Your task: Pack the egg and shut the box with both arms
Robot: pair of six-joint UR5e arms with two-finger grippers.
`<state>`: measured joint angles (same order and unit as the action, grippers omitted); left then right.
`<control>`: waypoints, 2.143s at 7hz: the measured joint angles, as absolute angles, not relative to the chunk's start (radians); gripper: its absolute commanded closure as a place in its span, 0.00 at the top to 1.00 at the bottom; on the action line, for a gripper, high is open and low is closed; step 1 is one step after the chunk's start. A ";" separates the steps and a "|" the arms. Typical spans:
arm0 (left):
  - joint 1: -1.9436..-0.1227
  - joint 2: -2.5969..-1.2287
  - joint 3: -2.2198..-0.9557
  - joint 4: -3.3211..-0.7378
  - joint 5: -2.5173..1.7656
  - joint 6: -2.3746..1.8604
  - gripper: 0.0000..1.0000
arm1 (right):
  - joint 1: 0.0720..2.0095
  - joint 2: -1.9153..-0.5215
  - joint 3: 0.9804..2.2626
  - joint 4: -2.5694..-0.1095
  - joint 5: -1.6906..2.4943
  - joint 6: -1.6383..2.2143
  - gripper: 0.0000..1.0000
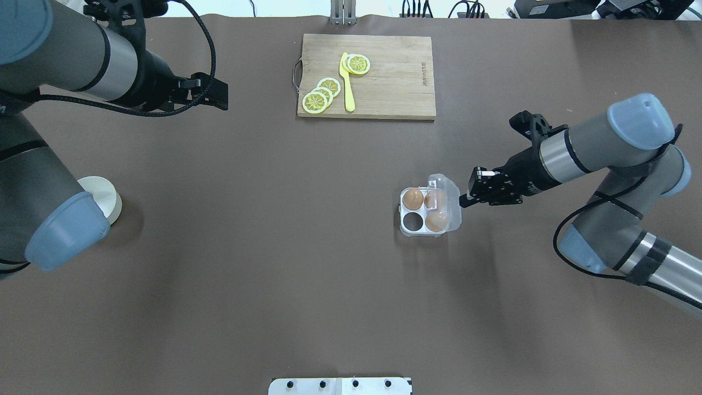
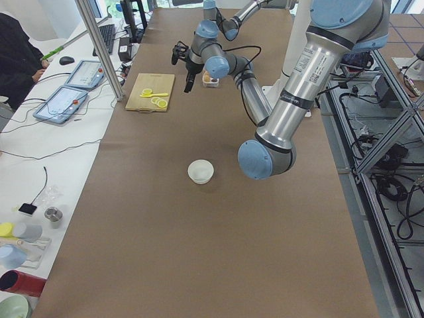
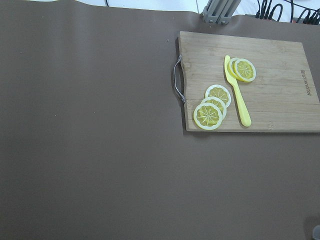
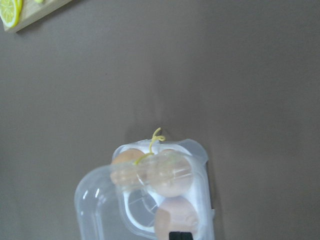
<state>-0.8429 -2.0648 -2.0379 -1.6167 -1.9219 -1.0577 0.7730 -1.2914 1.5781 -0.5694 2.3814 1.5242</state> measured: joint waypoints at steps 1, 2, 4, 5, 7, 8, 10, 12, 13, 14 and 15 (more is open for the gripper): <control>-0.846 -2.065 -2.037 -1.617 -1.922 -1.056 0.98 | 0.748 -1.240 1.568 -0.575 2.368 1.557 0.00; -0.847 -2.062 -2.036 -1.617 -1.922 -1.056 0.98 | 0.721 -1.176 1.551 -0.588 2.339 1.595 0.00; -0.854 -2.049 -2.030 -1.619 -1.920 -1.054 0.98 | 0.703 -1.084 1.546 -0.634 2.303 1.635 0.70; -0.861 -2.029 -2.028 -1.620 -1.917 -1.036 0.98 | 0.717 -1.066 1.554 -0.647 2.300 1.642 1.00; -0.880 -1.961 -2.025 -1.623 -1.908 -0.987 0.98 | 0.797 -1.071 1.571 -0.685 2.290 1.621 1.00; -0.916 -1.940 -2.014 -1.624 -1.905 -0.979 0.98 | 0.880 -1.099 1.581 -0.734 2.289 1.551 1.00; -0.987 -1.879 -2.003 -1.626 -1.910 -0.929 0.98 | 1.054 -1.172 1.594 -0.920 2.317 1.239 1.00; -1.121 -1.822 -1.957 -1.627 -2.014 -0.774 0.98 | 1.193 -1.232 1.605 -1.163 2.323 0.882 1.00; -1.184 -1.813 -1.907 -1.628 -2.077 -0.704 0.98 | 1.259 -1.266 1.606 -1.272 2.319 0.683 1.00; -1.235 -1.810 -1.849 -1.628 -2.107 -0.638 0.98 | 1.327 -1.290 1.606 -1.377 2.315 0.499 1.00; -1.289 -1.798 -1.792 -1.625 -2.134 -0.516 0.98 | 1.391 -1.312 1.605 -1.466 2.316 0.346 1.00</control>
<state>-1.2889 -1.7981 -1.7918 -1.6252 -2.1339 -0.5155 1.3910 -1.3121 1.6054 -1.4661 2.3160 0.3461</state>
